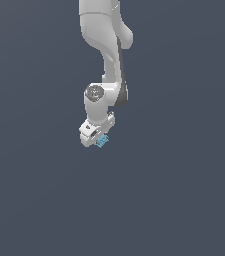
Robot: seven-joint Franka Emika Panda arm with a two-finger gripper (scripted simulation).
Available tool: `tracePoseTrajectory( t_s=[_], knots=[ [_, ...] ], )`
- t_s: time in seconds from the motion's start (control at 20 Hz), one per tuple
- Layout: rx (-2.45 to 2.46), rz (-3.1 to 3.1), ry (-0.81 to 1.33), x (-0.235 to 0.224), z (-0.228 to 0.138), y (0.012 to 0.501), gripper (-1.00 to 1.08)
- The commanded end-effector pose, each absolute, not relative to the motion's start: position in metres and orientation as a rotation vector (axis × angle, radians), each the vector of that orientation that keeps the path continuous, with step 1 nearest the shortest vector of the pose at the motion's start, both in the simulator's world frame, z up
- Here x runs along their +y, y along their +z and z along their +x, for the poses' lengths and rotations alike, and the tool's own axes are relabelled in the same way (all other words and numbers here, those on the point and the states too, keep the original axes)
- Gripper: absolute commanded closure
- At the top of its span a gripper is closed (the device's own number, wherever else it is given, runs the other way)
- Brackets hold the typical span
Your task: Pick up the object and move it to a goal position.
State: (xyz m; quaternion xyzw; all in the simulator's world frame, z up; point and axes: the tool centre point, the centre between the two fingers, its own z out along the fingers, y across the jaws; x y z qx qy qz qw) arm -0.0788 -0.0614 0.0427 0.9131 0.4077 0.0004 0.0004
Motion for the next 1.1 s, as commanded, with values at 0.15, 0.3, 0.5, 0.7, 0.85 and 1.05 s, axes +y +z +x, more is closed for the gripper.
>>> tracePoseTrajectory(
  t_s=[0.15,0.3,0.5,0.7,0.85,1.05],
  knots=[
    [1.279,2.868,0.002,-0.084,-0.083,0.049,1.08],
    [1.279,2.868,0.002,-0.105,-0.087,0.054,1.08],
    [1.279,2.869,0.001,-0.141,-0.094,0.064,1.08],
    [1.28,2.869,0.001,-0.178,-0.101,0.074,1.08],
    [1.28,2.869,0.001,-0.199,-0.104,0.079,1.08],
    [1.28,2.869,0.001,-0.219,-0.107,0.085,1.08]
  ],
)
